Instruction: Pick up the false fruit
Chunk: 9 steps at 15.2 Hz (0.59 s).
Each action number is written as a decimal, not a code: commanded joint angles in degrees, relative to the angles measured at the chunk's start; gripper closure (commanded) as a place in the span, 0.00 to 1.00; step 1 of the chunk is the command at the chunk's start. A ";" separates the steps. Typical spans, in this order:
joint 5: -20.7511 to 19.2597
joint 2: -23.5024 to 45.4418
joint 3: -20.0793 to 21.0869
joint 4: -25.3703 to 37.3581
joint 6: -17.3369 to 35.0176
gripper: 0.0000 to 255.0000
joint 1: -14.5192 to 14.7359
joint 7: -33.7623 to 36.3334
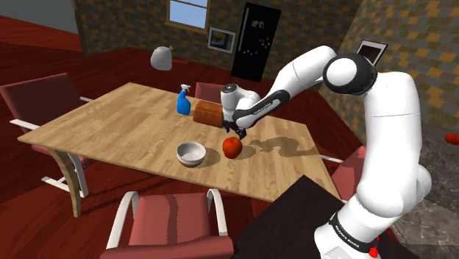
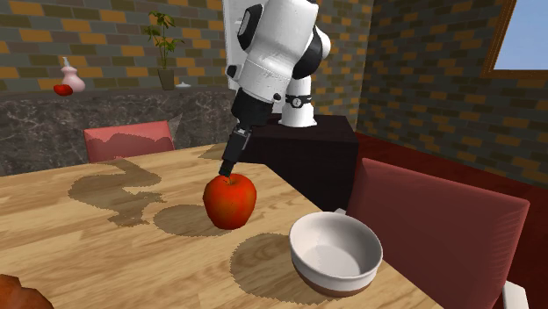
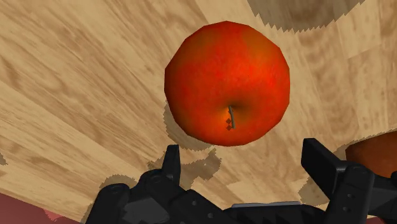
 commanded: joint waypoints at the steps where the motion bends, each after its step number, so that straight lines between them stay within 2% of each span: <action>1: -0.80 1.10 -0.46 0.03 0.91 0.00 0.23 0.90; 3: -1.00 1.44 -0.58 0.11 1.12 0.00 0.31 1.12; 4: -0.99 1.41 -0.58 0.09 1.13 1.00 0.28 1.10; 9: -1.02 1.47 -0.60 0.10 1.18 1.00 0.28 1.11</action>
